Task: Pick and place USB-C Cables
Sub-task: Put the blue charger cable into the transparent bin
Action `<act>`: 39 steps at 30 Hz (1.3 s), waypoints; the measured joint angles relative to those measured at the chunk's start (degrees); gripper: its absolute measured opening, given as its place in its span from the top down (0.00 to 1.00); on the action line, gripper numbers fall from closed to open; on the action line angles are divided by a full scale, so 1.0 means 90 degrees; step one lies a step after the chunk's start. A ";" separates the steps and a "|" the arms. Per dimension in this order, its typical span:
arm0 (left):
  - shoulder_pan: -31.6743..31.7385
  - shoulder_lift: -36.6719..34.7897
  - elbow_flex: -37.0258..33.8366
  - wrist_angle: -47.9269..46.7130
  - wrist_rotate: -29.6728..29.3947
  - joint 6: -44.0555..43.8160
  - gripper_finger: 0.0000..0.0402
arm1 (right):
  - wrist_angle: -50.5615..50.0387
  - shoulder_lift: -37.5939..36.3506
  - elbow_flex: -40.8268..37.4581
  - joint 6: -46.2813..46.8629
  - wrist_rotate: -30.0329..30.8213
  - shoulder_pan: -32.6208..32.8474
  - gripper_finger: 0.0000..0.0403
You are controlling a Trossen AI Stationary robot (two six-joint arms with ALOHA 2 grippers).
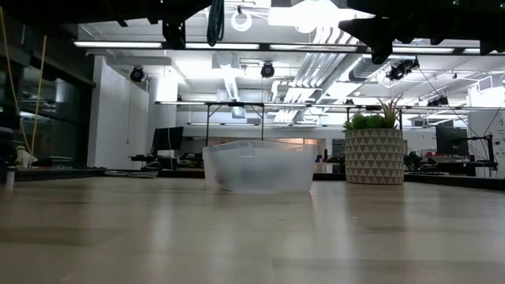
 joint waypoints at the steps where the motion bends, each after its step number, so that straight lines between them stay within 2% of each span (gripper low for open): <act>1: 0.0000 0.0000 0.0000 0.0000 0.0000 0.0000 0.98 | -0.0001 0.0000 0.0000 0.0000 0.0000 -0.0001 0.52; 11: -0.0001 0.0245 0.0002 0.0036 -0.0002 -0.0095 0.98 | 0.0000 0.0000 0.0000 -0.0001 0.0000 0.0000 0.52; 16: 0.0000 0.0776 0.0059 0.0448 -0.0010 -0.0221 0.98 | 0.0017 0.0000 0.0000 -0.0002 0.0000 -0.0001 0.52; 20: 0.0015 0.1445 0.0667 0.0162 -0.0045 -0.0205 0.98 | 0.0068 0.0000 0.0000 -0.0004 0.0002 -0.0001 0.52; 22: 0.0043 0.1836 0.1096 -0.0344 -0.0206 -0.0036 0.98 | 0.0070 0.0000 0.0000 -0.0002 0.0002 -0.0001 0.52; 25: 0.0200 0.2384 0.1970 -0.1670 -0.0562 0.0169 0.99 | 0.0050 0.0000 0.0000 -0.0002 0.0002 -0.0001 0.52; 29: 0.0493 0.2989 0.2930 -0.3219 -0.0665 0.0082 0.99 | 0.0016 0.0001 0.0000 -0.0004 0.0001 -0.0001 0.52; 35: 0.0639 0.3349 0.3260 -0.3811 -0.0750 0.0075 1.00 | -0.0032 0.0000 0.0000 -0.0005 0.0000 -0.0001 0.52; 39: 0.0660 0.3350 0.3266 -0.4425 -0.1158 0.0030 1.00 | -0.0032 0.0001 0.0000 -0.0002 0.0000 -0.0001 0.52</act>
